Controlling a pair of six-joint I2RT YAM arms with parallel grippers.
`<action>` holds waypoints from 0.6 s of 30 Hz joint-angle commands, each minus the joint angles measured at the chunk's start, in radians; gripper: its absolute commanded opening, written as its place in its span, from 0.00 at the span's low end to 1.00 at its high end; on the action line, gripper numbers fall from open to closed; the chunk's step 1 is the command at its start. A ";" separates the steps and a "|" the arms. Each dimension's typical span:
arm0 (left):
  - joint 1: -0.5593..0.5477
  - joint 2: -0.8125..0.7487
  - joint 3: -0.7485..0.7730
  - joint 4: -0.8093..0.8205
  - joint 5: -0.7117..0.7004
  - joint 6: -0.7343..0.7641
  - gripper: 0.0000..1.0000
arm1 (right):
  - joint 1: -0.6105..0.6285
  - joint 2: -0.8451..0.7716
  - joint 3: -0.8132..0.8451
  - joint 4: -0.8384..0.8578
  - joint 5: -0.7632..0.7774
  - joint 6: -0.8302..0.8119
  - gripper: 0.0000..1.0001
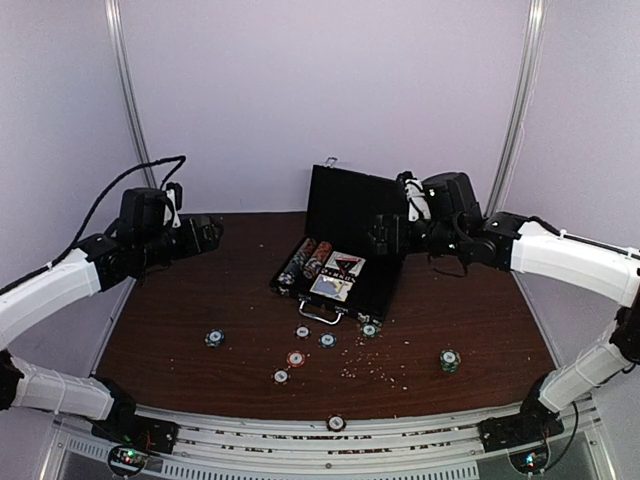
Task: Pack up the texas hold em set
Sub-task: Pick up the poker chip from the corner of the board.
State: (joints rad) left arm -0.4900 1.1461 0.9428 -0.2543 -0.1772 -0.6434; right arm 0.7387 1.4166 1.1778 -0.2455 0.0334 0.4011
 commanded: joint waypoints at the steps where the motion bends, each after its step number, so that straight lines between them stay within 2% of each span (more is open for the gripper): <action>1: -0.014 -0.063 -0.099 0.034 0.073 -0.101 0.98 | 0.030 -0.024 -0.062 -0.058 -0.118 -0.053 1.00; 3: -0.021 -0.063 -0.125 0.007 0.100 -0.090 0.94 | 0.074 -0.043 -0.120 -0.083 -0.105 -0.078 0.99; 6: -0.060 -0.042 -0.132 -0.040 0.146 -0.089 0.84 | 0.114 -0.061 -0.170 -0.149 -0.176 -0.059 0.94; 10: -0.202 0.017 -0.119 -0.052 0.172 -0.098 0.75 | 0.129 -0.078 -0.237 -0.212 -0.287 0.018 0.86; 13: -0.304 0.071 -0.106 -0.055 0.173 -0.115 0.69 | 0.137 -0.116 -0.309 -0.184 -0.378 0.106 0.81; 15: -0.350 0.093 -0.109 -0.057 0.163 -0.143 0.64 | 0.146 -0.154 -0.357 -0.151 -0.409 0.172 0.78; 18: -0.392 0.096 -0.119 -0.057 0.139 -0.190 0.62 | 0.149 -0.202 -0.414 -0.133 -0.428 0.254 0.76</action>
State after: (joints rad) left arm -0.8425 1.2404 0.8177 -0.3176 -0.0219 -0.7662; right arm 0.8761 1.2854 0.8196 -0.4152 -0.3092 0.5114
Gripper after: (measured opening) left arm 0.633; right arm 0.775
